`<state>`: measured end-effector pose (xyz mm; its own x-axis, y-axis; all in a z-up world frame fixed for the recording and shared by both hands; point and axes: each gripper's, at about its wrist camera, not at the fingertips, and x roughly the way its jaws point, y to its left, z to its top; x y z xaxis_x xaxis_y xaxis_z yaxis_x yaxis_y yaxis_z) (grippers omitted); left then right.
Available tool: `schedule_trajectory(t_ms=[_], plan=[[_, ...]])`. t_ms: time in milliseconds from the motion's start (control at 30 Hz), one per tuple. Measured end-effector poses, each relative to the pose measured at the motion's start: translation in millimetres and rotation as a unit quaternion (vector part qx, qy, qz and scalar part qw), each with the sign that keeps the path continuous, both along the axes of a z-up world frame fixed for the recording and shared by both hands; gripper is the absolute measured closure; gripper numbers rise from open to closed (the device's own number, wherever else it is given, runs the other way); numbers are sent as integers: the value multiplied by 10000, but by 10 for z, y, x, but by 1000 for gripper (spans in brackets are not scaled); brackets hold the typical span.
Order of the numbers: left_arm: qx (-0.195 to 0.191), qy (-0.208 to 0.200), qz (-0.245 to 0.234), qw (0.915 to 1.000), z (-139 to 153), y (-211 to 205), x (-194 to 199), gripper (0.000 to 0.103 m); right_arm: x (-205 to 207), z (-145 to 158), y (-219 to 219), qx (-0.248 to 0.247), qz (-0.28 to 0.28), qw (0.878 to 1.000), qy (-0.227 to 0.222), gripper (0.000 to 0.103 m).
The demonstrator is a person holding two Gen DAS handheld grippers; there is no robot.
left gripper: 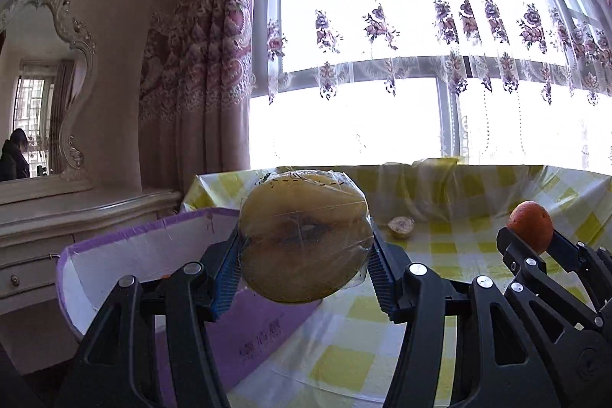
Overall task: Organize fruits
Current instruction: 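Lift and carry the orange and the wrapped pear half over the purple box, then open the right tool to drop the orange into the box while the left tool releases the pear half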
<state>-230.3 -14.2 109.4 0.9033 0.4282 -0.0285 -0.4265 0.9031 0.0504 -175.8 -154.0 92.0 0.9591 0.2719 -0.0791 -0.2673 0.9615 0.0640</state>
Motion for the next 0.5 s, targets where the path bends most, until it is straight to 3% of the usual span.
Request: schedule_trajectory(t_ms=[133, 300, 500], plan=[[221, -467, 401, 9979, 170, 70, -251, 47, -238, 145, 144, -119, 120, 9986, -496, 63], [206, -779, 731, 9941, 304, 246, -446, 47, -486, 291, 417, -354, 413, 9938, -969, 63], [58, -771, 889, 9930, 401, 491, -489, 47, -581, 417, 797, -487, 818, 9889, -1143, 63]])
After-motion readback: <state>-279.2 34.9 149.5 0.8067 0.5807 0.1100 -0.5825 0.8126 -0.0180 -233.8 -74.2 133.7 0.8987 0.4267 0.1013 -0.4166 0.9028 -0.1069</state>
